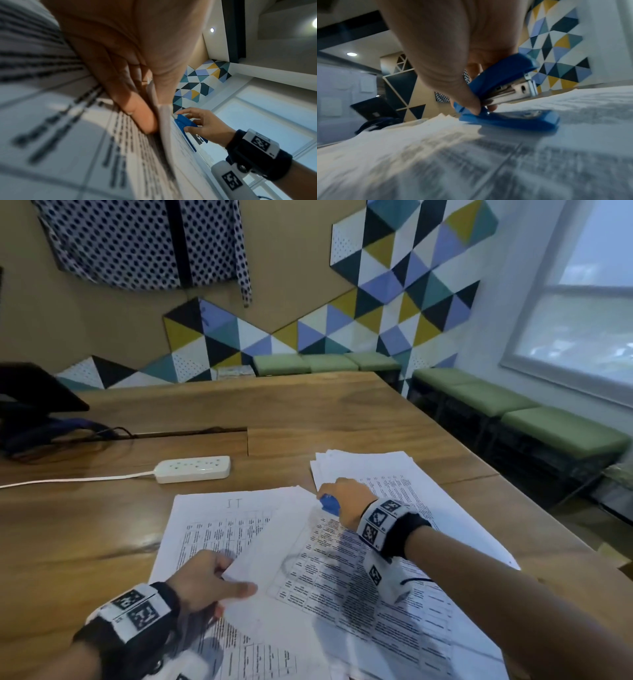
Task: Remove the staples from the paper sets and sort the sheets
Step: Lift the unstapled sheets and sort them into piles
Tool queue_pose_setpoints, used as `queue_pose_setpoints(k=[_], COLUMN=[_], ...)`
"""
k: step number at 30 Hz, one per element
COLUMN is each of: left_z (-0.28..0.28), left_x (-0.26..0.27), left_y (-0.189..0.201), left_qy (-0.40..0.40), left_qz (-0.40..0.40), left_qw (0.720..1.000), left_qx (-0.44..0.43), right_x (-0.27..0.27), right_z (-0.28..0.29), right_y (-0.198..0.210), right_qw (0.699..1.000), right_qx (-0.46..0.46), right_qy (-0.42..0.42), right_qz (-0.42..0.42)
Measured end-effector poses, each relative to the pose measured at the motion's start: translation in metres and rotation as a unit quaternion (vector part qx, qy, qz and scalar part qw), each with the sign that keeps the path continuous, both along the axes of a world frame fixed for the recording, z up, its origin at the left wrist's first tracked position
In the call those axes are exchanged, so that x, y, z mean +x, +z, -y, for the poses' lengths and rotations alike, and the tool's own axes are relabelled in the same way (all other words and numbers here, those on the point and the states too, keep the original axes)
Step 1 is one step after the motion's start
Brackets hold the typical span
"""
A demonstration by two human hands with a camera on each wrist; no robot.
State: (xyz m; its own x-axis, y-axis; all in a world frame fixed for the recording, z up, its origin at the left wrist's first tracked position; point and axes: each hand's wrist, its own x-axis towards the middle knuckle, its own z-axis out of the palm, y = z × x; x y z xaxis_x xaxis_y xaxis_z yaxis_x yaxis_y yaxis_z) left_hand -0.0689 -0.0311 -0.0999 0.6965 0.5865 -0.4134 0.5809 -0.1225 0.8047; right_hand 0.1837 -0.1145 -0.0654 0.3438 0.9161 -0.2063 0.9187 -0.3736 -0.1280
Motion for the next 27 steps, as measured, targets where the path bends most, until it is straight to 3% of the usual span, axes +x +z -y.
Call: queue_pose_setpoints(k=[3, 7, 14, 18, 23, 25, 27], left_z=[0.0, -0.003, -0.004, 0.003, 0.0, -0.001, 0.001], left_x=[0.001, 0.0, -0.003, -0.005, -0.012, -0.015, -0.015], left_y=[-0.001, -0.003, -0.006, -0.003, 0.031, 0.059, 0.093], left_qy=[0.001, -0.009, 0.011, 0.015, 0.046, 0.044, 0.04], left_qz=[0.005, 0.002, 0.034, 0.07, 0.108, 0.154, 0.214], left_qw=[1.0, 0.999, 0.998, 0.997, 0.986, 0.976, 0.956], left_qx=[-0.02, -0.039, -0.047, -0.004, 0.122, 0.148, 0.198], right_x=[0.024, 0.053, 0.066, 0.052, 0.02, 0.013, 0.013], right_z=[0.002, 0.014, 0.015, 0.014, 0.038, 0.048, 0.054], right_y=[0.01, 0.026, 0.012, 0.011, 0.03, 0.042, 0.054], right_qw=[0.998, 0.995, 0.994, 0.994, 0.991, 0.975, 0.939], right_qx=[0.044, 0.031, -0.021, -0.012, 0.068, 0.139, 0.234], right_qy=[-0.038, -0.08, -0.09, -0.063, 0.0, -0.001, -0.012], right_qz=[0.008, 0.046, 0.06, 0.087, -0.117, -0.175, -0.254])
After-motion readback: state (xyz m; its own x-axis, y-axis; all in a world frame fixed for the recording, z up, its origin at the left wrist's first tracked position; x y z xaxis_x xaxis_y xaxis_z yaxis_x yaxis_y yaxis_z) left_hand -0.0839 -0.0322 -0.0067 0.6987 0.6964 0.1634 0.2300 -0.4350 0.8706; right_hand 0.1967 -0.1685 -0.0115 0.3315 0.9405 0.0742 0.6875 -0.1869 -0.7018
